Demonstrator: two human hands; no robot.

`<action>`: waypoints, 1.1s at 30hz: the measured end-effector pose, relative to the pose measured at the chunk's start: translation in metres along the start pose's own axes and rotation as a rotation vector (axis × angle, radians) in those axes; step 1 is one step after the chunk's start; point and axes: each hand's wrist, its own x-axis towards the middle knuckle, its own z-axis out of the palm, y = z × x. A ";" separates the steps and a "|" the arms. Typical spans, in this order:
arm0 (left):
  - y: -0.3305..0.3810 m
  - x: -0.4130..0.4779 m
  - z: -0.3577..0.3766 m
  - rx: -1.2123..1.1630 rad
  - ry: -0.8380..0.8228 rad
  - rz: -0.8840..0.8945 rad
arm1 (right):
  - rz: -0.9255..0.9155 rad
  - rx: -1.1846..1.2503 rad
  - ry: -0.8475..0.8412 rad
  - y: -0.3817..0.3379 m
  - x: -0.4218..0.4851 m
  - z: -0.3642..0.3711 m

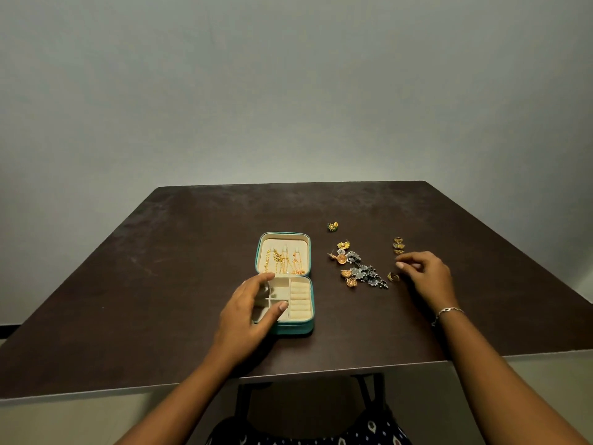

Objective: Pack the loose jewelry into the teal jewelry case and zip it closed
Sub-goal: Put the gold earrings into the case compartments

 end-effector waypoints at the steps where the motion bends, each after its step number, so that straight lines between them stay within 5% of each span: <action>1: 0.001 0.000 0.000 -0.001 0.001 0.001 | -0.020 -0.002 -0.039 -0.001 -0.002 -0.001; 9: 0.006 -0.004 -0.002 0.010 0.016 0.087 | -0.084 -0.167 -0.185 0.000 -0.004 -0.001; 17: 0.006 -0.005 -0.002 -0.006 0.030 0.166 | -0.043 0.014 -0.102 -0.021 -0.022 -0.004; 25: 0.004 -0.003 0.000 -0.005 0.069 0.170 | -0.204 0.302 -0.081 -0.101 -0.070 0.043; 33: 0.002 -0.003 0.002 -0.030 0.098 0.179 | -0.236 0.317 -0.116 -0.138 -0.097 0.087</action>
